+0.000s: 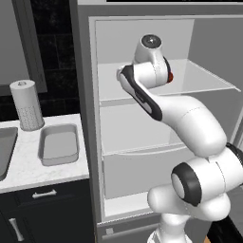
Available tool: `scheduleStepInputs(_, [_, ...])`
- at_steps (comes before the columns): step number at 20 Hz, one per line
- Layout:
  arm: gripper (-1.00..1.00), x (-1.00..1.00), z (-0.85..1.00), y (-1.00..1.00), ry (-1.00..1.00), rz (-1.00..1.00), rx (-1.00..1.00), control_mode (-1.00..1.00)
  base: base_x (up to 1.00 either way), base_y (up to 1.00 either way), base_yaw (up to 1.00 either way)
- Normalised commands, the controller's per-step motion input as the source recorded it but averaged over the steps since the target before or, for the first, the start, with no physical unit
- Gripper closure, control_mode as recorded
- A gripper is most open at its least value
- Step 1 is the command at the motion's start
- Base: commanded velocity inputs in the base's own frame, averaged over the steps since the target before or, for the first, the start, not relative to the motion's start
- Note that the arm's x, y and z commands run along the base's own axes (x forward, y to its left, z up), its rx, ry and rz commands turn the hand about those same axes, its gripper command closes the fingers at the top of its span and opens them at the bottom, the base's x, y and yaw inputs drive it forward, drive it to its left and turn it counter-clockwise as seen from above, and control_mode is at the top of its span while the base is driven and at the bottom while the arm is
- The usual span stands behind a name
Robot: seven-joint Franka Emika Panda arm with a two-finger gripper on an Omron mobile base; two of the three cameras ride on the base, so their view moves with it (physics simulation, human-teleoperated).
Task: Place one tomato and one chicken drumstick in each tupperware on the nearby counter, to pack two identical lunches.
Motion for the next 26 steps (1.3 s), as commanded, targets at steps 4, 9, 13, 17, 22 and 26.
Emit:
scheduleStepInputs(4, [-1.00,0.12,-0.60,-0.22,-0.01,-0.05,0.04,-1.00,0.00,0.00,0.00])
scheduleStepInputs(9, [1.00,0.00,-0.58,-0.01,-0.04,-0.01,0.05,-1.00,0.00,0.00,0.00])
scheduleStepInputs(13, [1.00,-0.06,-0.16,0.04,-0.27,-0.03,0.05,-1.00,0.00,0.00,0.00])
scheduleStepInputs(17, [1.00,-0.22,0.00,0.29,-0.28,-0.04,0.03,-1.00,0.00,0.00,0.00])
scheduleStepInputs(22, [1.00,-0.75,-0.02,0.01,-0.17,-0.01,0.08,-1.00,0.00,0.00,0.00])
scheduleStepInputs(26, [1.00,-0.77,0.22,-0.13,0.01,0.00,0.11,-1.00,0.00,0.00,0.00])
